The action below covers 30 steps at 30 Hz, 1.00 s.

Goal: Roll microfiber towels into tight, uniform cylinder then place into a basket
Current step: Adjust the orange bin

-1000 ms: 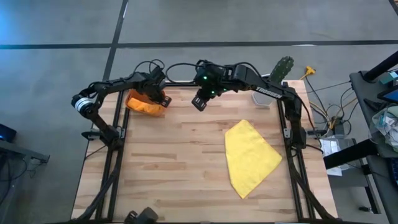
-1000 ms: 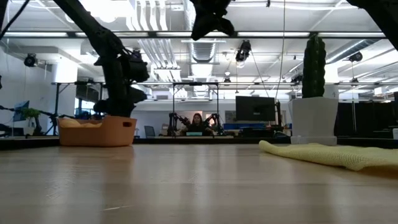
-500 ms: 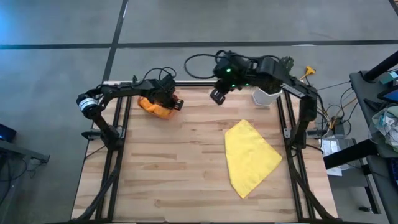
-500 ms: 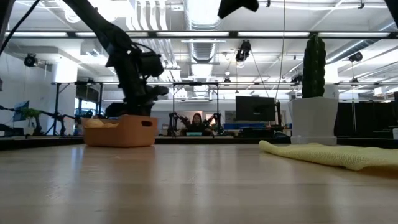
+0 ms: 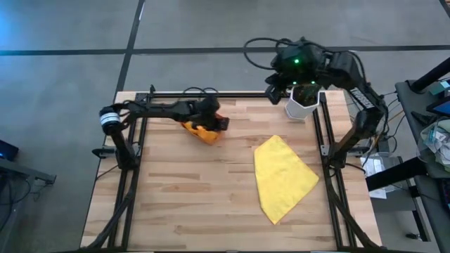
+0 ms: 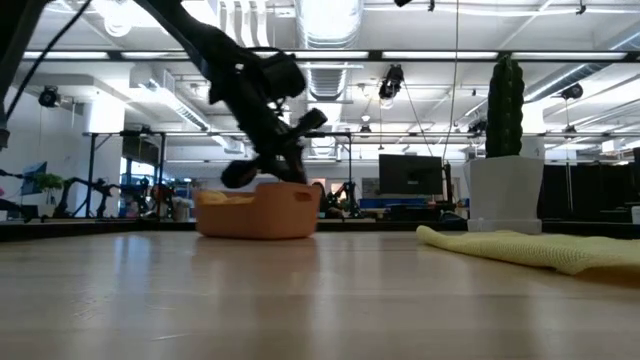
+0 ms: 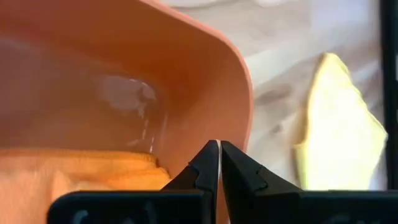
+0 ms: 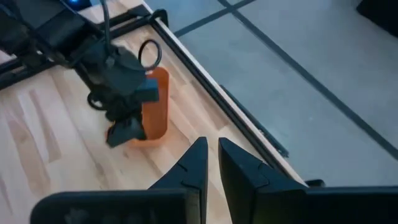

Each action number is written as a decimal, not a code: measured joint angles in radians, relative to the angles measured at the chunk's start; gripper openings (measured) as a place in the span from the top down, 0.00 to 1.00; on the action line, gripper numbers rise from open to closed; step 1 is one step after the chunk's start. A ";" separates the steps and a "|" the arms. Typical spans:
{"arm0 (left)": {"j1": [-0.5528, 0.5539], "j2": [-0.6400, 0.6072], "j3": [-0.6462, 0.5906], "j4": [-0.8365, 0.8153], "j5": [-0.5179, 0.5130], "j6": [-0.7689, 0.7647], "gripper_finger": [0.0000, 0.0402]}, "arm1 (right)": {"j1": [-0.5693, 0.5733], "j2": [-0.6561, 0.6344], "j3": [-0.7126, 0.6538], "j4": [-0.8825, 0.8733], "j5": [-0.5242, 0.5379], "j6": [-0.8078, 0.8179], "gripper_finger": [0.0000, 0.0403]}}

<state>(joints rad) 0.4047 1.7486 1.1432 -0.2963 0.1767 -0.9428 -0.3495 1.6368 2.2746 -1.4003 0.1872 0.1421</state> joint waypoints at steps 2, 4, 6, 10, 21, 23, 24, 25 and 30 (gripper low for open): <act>-0.016 0.048 0.061 -0.003 0.034 0.036 1.00 | -0.012 -0.012 -0.003 -0.010 0.000 -0.013 0.92; -0.021 0.088 0.138 -0.028 0.084 0.094 1.00 | -0.026 -0.017 -0.011 -0.010 -0.003 -0.015 0.92; -0.009 0.107 0.217 -0.112 0.083 0.168 1.00 | -0.040 -0.017 -0.028 -0.008 -0.039 -0.015 0.92; 0.048 0.106 0.328 -0.311 -0.061 0.369 1.00 | -0.053 -0.007 -0.107 0.002 -0.133 -0.074 0.92; 0.206 0.083 0.285 -0.532 -0.108 0.770 1.00 | -0.030 -0.006 -0.375 0.412 -0.325 0.016 0.92; 0.220 0.079 0.282 -0.545 -0.093 0.862 1.00 | -0.027 0.007 -0.434 0.547 -0.324 0.101 0.92; 0.220 0.076 0.281 -0.556 -0.090 0.907 1.00 | -0.020 0.019 -0.465 0.604 -0.323 0.127 0.92; 0.220 0.070 0.279 -0.567 -0.088 0.952 1.00 | -0.014 0.031 -0.493 0.658 -0.320 0.139 0.92; 0.219 0.049 0.256 -0.579 -0.092 1.133 1.00 | 0.019 0.126 -0.566 0.721 -0.317 0.056 0.92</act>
<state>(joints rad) 0.6239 1.7977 1.3992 -0.8752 0.0850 0.1898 -0.3306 1.7628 1.7089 -0.6796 -0.1299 0.1983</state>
